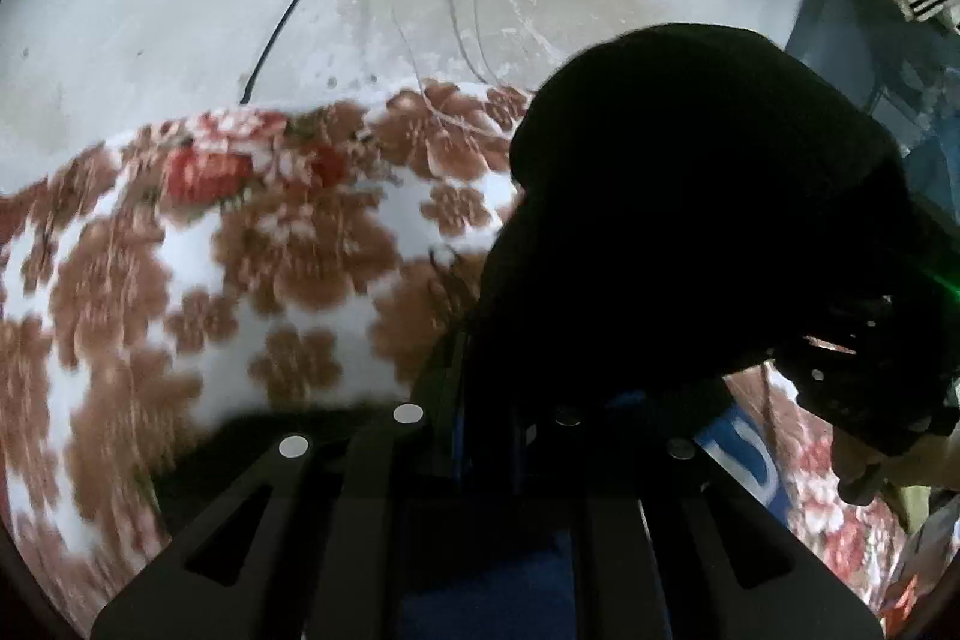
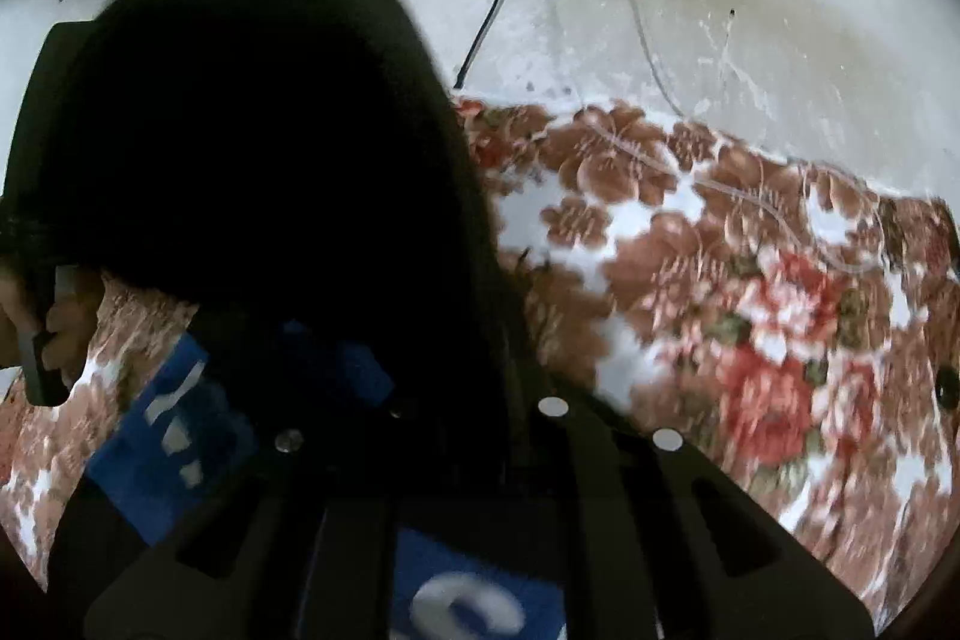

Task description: Fold large clothes

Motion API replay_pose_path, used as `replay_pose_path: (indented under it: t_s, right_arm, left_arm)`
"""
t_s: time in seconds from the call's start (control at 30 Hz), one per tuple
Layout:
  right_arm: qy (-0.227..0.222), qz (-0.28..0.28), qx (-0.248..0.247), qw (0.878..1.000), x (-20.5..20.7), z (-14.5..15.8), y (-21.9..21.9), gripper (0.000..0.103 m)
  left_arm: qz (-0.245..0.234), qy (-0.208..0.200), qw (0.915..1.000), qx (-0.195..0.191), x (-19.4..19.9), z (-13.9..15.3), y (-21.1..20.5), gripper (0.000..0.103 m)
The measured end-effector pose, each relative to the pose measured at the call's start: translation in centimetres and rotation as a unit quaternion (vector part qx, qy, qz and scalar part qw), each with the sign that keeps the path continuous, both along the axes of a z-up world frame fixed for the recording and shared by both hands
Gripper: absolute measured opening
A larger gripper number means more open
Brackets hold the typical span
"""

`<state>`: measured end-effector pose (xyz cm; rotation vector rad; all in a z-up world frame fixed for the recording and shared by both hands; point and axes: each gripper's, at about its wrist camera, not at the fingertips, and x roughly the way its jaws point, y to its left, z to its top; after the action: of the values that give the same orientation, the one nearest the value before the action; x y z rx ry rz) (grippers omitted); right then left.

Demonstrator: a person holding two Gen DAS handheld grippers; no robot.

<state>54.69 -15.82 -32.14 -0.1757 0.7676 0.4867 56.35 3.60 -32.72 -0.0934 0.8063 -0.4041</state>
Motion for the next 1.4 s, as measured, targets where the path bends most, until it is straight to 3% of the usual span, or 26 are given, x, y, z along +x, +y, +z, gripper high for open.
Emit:
replay_pose_path:
  t_s: [0.23, 0.47, 0.53, 0.6, 0.63, 0.67, 0.7, 0.73, 0.77, 0.93, 1.0, 1.2, 1.33, 1.4]
  right_arm:
    - [0.054, 0.004, -0.017, 0.998, -7.2, -5.1, 0.5, 0.009]
    - [0.130, -0.009, -0.043, 0.991, -12.7, -11.4, -0.1, 0.013]
    - [0.138, -0.013, -0.057, 0.989, -14.1, -12.8, -0.5, 0.021]
    - [0.143, -0.011, -0.064, 0.988, -15.4, -13.4, -0.8, 0.040]
    - [0.143, -0.010, -0.068, 0.987, -16.1, -13.5, -0.9, 0.045]
    - [0.144, -0.005, -0.073, 0.987, -16.9, -13.4, -1.0, 0.057]
    - [0.143, -0.004, -0.085, 0.986, -17.8, -13.3, -1.0, 0.084]
    - [0.149, -0.007, -0.099, 0.984, -18.7, -13.2, -1.2, 0.095]
    - [0.153, -0.008, -0.096, 0.984, -19.9, -12.9, -1.7, 0.098]
    - [0.193, -0.037, -0.102, 0.975, -22.5, -12.0, -5.4, 0.098]
    - [0.202, -0.068, -0.088, 0.973, -22.2, -11.3, -6.9, 0.098]
    - [0.170, -0.118, -0.049, 0.977, -17.5, -9.1, -5.5, 0.098]
    - [0.145, -0.134, -0.056, 0.979, -13.9, -9.4, -2.4, 0.098]
    - [0.141, -0.138, -0.078, 0.977, -12.7, -10.7, -1.1, 0.098]
  left_arm:
    - [0.011, 0.045, 0.9987, 0.023, -8.8, -5.9, -0.2, 0.010]
    - [0.004, 0.096, 0.9937, 0.058, -14.3, -12.5, -0.2, 0.011]
    - [-0.007, 0.098, 0.9926, 0.070, -15.4, -13.6, -0.5, 0.015]
    - [-0.014, 0.096, 0.9913, 0.088, -16.3, -14.4, -0.7, 0.028]
    - [-0.020, 0.094, 0.9906, 0.098, -16.9, -14.6, -0.7, 0.039]
    - [-0.025, 0.089, 0.9901, 0.106, -17.5, -14.6, -0.6, 0.051]
    - [-0.029, 0.085, 0.9897, 0.112, -18.1, -14.6, -0.5, 0.057]
    - [-0.030, 0.086, 0.9886, 0.120, -19.1, -14.6, 0.0, 0.066]
    - [-0.031, 0.089, 0.9882, 0.120, -19.7, -14.5, 0.3, 0.066]
    - [-0.011, 0.112, 0.9872, 0.113, -22.6, -12.6, 3.8, 0.067]
    - [0.003, 0.117, 0.9897, 0.083, -23.0, -10.8, 5.1, 0.076]
    - [-0.010, 0.068, 0.9959, 0.059, -20.9, -7.1, 3.5, 0.080]
    - [-0.011, 0.055, 0.9969, 0.055, -18.1, -7.8, 1.3, 0.081]
    - [-0.013, 0.070, 0.9947, 0.075, -16.8, -10.0, 0.1, 0.081]
